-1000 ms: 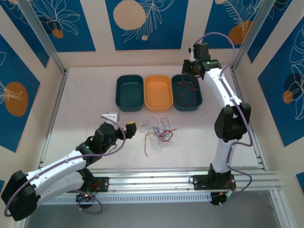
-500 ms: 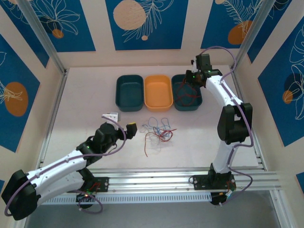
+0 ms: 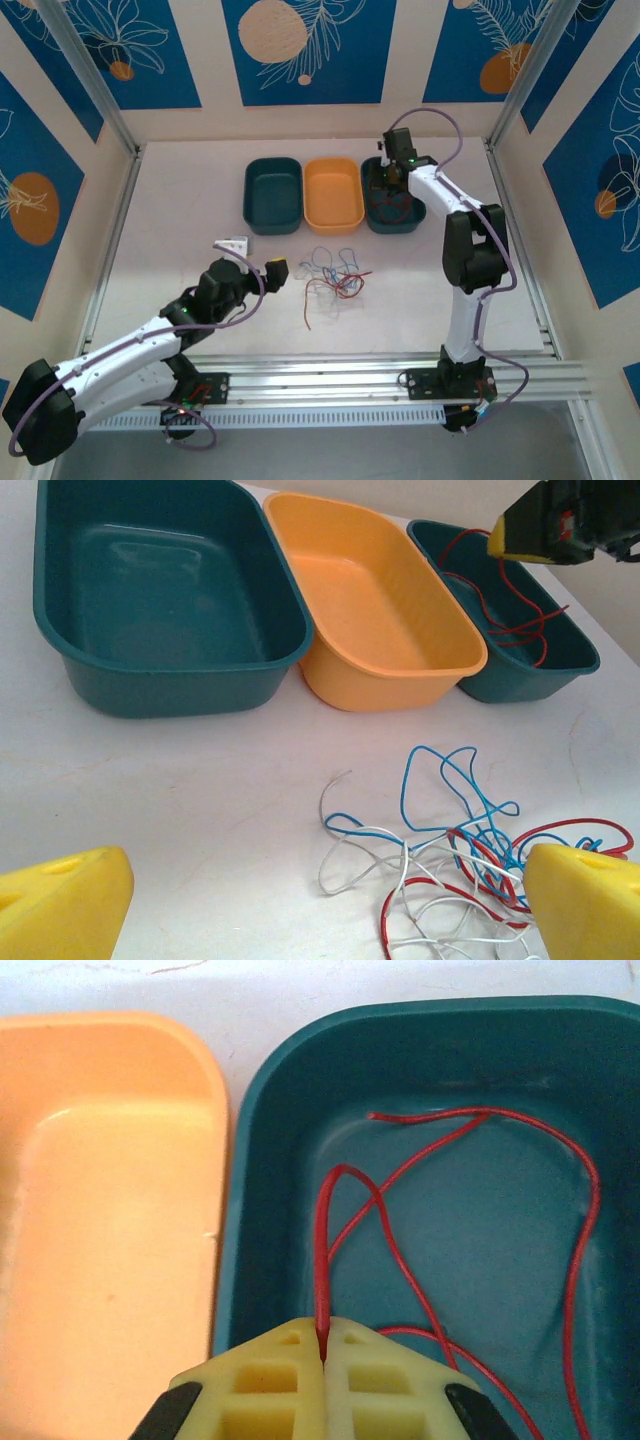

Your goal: Untangle the cables

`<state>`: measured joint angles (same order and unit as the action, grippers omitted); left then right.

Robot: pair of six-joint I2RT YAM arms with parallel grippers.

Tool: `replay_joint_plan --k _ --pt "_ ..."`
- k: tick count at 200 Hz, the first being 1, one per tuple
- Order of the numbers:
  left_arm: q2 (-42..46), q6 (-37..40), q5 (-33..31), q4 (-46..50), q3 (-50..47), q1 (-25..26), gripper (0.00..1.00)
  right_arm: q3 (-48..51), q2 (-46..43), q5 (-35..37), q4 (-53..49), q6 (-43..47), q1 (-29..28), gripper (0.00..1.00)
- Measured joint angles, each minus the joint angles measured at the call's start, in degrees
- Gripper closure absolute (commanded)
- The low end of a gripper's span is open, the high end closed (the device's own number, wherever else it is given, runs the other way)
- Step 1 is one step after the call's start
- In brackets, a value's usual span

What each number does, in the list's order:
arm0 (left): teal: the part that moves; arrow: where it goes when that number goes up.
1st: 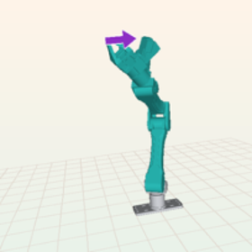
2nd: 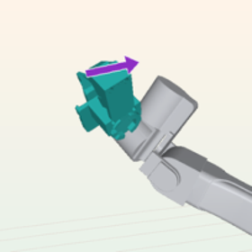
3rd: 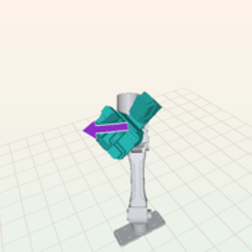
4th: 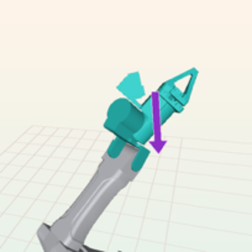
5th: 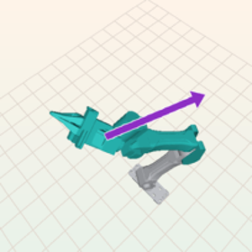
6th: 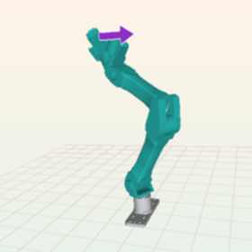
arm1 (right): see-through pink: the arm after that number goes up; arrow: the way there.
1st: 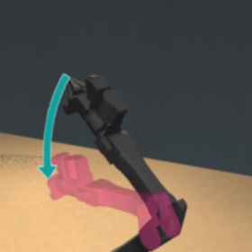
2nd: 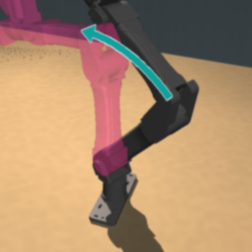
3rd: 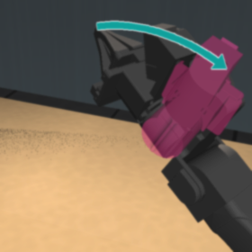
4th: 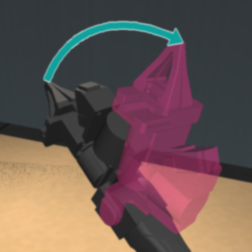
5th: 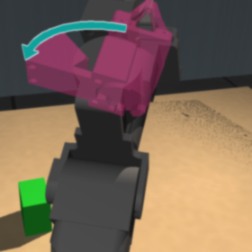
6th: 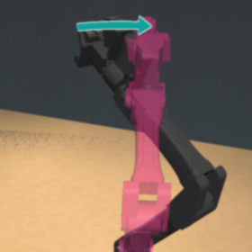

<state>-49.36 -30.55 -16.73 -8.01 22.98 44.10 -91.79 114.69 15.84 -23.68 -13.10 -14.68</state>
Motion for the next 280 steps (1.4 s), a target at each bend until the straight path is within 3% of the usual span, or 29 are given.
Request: replay_joint_plan --k 53,128,195,236,280 --pt "0.2 0.0 0.0 0.2 0.0 0.0 0.0 1.3 0.8 5.4 2.3 2.9 -2.8 1.0" --pt "1.0 1.2 -2.0 7.3 3.3 0.0 0.0 5.5 0.8 6.0 2.7 1.7 0.1 0.91" --pt "3.9 3.3 -5.2 12.9 6.8 0.0 0.0 5.8 0.1 4.7 0.3 -1.1 0.7 0.67" --pt "3.4 3.7 -5.4 16.1 9.1 0.0 0.0 6.4 -5.7 4.7 -1.5 -2.0 0.4 0.51" --pt "2.5 3.7 -5.4 16.5 9.9 0.0 0.0 6.5 -13.1 4.7 -3.0 -3.0 0.4 0.48"
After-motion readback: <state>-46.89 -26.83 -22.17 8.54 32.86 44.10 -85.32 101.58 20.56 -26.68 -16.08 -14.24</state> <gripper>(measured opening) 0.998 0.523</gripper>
